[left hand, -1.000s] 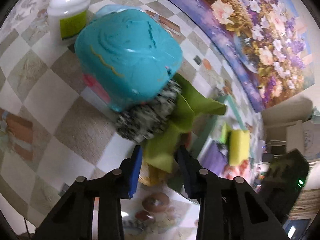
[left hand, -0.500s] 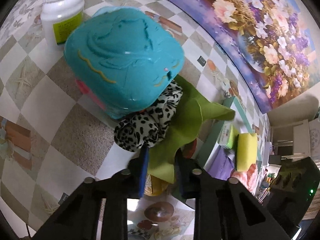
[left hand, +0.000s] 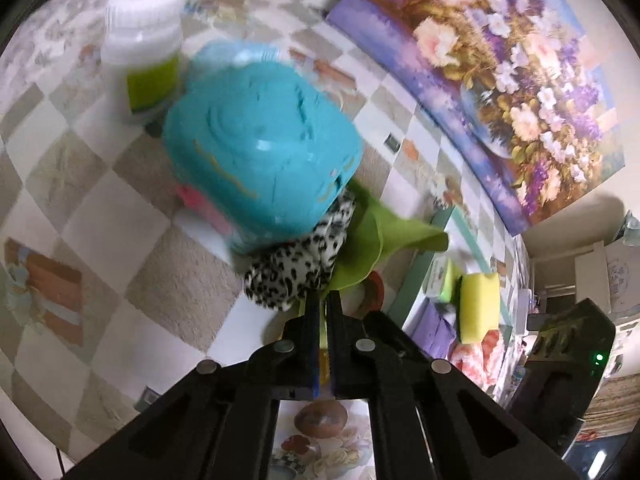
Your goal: Organize soft objects
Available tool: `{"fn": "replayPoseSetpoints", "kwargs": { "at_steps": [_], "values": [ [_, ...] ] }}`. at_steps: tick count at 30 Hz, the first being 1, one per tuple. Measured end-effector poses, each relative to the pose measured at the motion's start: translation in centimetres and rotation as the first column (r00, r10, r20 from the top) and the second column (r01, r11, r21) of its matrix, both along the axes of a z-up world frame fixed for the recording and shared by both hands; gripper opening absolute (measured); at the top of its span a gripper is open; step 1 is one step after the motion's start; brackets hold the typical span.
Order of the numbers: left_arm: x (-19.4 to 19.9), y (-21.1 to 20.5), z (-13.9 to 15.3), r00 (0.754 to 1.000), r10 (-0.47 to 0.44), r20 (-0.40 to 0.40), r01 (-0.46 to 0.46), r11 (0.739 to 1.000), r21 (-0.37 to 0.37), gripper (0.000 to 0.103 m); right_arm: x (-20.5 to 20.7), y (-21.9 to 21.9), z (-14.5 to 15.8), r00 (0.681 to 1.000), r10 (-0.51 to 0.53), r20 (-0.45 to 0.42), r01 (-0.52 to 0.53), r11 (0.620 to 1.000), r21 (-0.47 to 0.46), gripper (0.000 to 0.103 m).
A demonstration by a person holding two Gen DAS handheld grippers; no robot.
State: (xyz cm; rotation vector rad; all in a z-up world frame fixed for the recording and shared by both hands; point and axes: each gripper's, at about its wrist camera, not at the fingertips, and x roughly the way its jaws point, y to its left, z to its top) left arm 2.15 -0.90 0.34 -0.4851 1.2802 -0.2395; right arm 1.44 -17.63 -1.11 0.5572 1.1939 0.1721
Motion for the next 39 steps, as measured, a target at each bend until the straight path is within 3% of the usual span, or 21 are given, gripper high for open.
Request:
{"fn": "replayPoseSetpoints", "kwargs": {
  "at_steps": [4, 10, 17, 23, 26, 28, 39],
  "values": [
    [0.3, -0.5, -0.5, 1.000, -0.010, -0.018, 0.010, 1.000, 0.002, 0.002, 0.0, -0.1, 0.1, 1.000, -0.010, -0.001, 0.010, 1.000, -0.018, 0.028],
    [0.6, -0.8, -1.0, 0.999, -0.019, -0.027, 0.020, 0.999, 0.040, 0.003, 0.0, -0.3, 0.1, 1.000, -0.017, 0.000, 0.017, 1.000, -0.020, 0.028],
    [0.8, -2.0, -1.8, 0.997, -0.058, -0.049, 0.063, 0.993, 0.096, 0.010, -0.2, -0.8, 0.1, 0.999, -0.035, -0.005, 0.035, 0.999, -0.012, 0.028],
    [0.8, -2.1, -2.8, 0.995, -0.068, -0.071, 0.074, 0.994, 0.082, 0.007, -0.2, -1.1, 0.2, 0.999, -0.049, -0.006, 0.049, 0.999, -0.005, 0.029],
    [0.8, -2.2, -3.1, 0.993, -0.081, -0.084, 0.084, 0.996, 0.036, 0.002, -0.2, -1.2, 0.2, 0.999, -0.051, -0.003, 0.051, 0.999, -0.006, 0.029],
    [0.7, -1.8, -2.8, 0.993, -0.078, -0.083, 0.075, 0.996, -0.040, 0.002, -0.3, -1.3, 0.3, 0.998, -0.056, 0.000, 0.056, 0.998, -0.005, 0.028],
    [0.3, -0.1, 1.9, 0.996, -0.040, 0.085, 0.058, 0.974, -0.218, 0.001, -0.6, -2.8, 2.5, 0.992, -0.113, 0.063, 0.111, 0.993, 0.025, 0.028]
  ]
}}
